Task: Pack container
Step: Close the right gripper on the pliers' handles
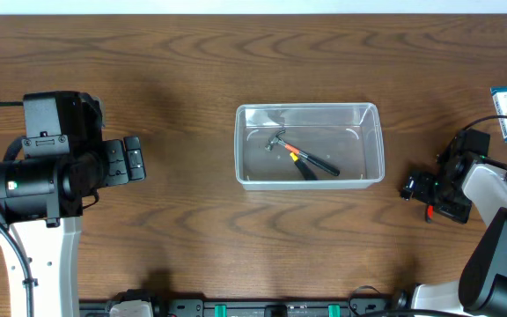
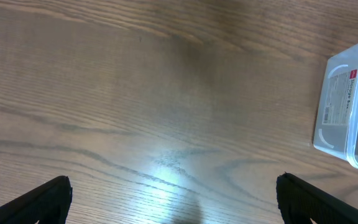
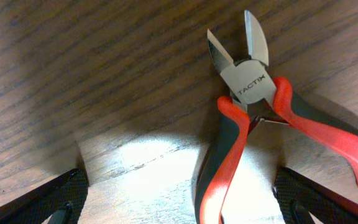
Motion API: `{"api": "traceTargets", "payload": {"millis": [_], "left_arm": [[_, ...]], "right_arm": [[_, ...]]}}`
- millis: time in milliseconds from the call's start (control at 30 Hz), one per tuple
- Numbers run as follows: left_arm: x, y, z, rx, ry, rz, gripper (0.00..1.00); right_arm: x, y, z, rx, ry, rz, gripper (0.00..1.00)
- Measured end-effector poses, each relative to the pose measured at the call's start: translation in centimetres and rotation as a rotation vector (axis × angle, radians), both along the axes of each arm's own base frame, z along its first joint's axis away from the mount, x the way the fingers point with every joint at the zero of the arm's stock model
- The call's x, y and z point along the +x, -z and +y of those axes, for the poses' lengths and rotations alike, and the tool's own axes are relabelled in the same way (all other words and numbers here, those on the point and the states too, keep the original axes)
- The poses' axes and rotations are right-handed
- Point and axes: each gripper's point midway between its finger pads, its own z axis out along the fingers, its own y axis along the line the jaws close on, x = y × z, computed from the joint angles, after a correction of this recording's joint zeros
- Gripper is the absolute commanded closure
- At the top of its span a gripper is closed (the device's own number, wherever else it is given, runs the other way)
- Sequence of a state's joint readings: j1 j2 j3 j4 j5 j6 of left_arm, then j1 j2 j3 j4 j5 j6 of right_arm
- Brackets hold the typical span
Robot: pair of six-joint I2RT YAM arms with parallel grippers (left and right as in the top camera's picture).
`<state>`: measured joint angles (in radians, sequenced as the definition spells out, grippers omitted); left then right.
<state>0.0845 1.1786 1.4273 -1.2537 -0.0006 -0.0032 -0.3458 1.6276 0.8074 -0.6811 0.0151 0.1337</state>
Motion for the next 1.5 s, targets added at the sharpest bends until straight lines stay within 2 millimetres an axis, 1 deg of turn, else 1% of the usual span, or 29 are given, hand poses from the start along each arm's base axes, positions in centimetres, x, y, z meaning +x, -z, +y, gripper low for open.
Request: {"api": "traceTargets", "payload": {"millis": [167, 300, 500, 533, 600, 800, 833, 933, 1167, 1300, 1400, 1500], "left_arm": [[0.01, 0.0, 0.0, 0.0, 0.0, 0.0, 0.02], [0.0, 0.0, 0.0, 0.0, 0.0, 0.0, 0.02], [0.0, 0.0, 0.0, 0.0, 0.0, 0.0, 0.02], [0.0, 0.0, 0.0, 0.0, 0.0, 0.0, 0.02], [0.0, 0.0, 0.0, 0.0, 0.0, 0.0, 0.02], [0.0, 0.0, 0.0, 0.0, 0.0, 0.0, 0.02], [0.0, 0.0, 0.0, 0.0, 0.0, 0.0, 0.02], [0.0, 0.0, 0.0, 0.0, 0.0, 0.0, 0.02], [0.0, 0.0, 0.0, 0.0, 0.0, 0.0, 0.02], [0.0, 0.0, 0.0, 0.0, 0.0, 0.0, 0.02], [0.0, 0.0, 0.0, 0.0, 0.0, 0.0, 0.02], [0.0, 0.0, 0.0, 0.0, 0.0, 0.0, 0.02]], "right_arm": [[0.86, -0.04, -0.26, -0.01, 0.0, -0.036, 0.01], [0.93, -0.03, -0.29, -0.011, 0.0, -0.04, 0.02], [0.87, -0.03, -0.23, -0.009, 0.0, -0.037, 0.35], [0.83, -0.01, -0.22, -0.008, 0.0, -0.036, 0.37], [0.8, -0.02, -0.21, -0.008, 0.005, -0.035, 0.39], [0.78, -0.01, -0.25, -0.008, 0.024, -0.034, 0.55], [0.77, -0.02, -0.25, -0.008, 0.027, -0.034, 0.56], [0.74, 0.0, -0.24, -0.007, 0.042, -0.034, 0.57], [0.68, -0.01, -0.24, -0.004, 0.083, -0.033, 0.71], [0.59, 0.0, -0.35, -0.001, 0.104, -0.032, 0.72], [0.54, 0.0, -0.4, -0.001, 0.109, -0.031, 0.77], [0.46, 0.0, -0.46, 0.0, 0.116, -0.029, 0.76]]}}
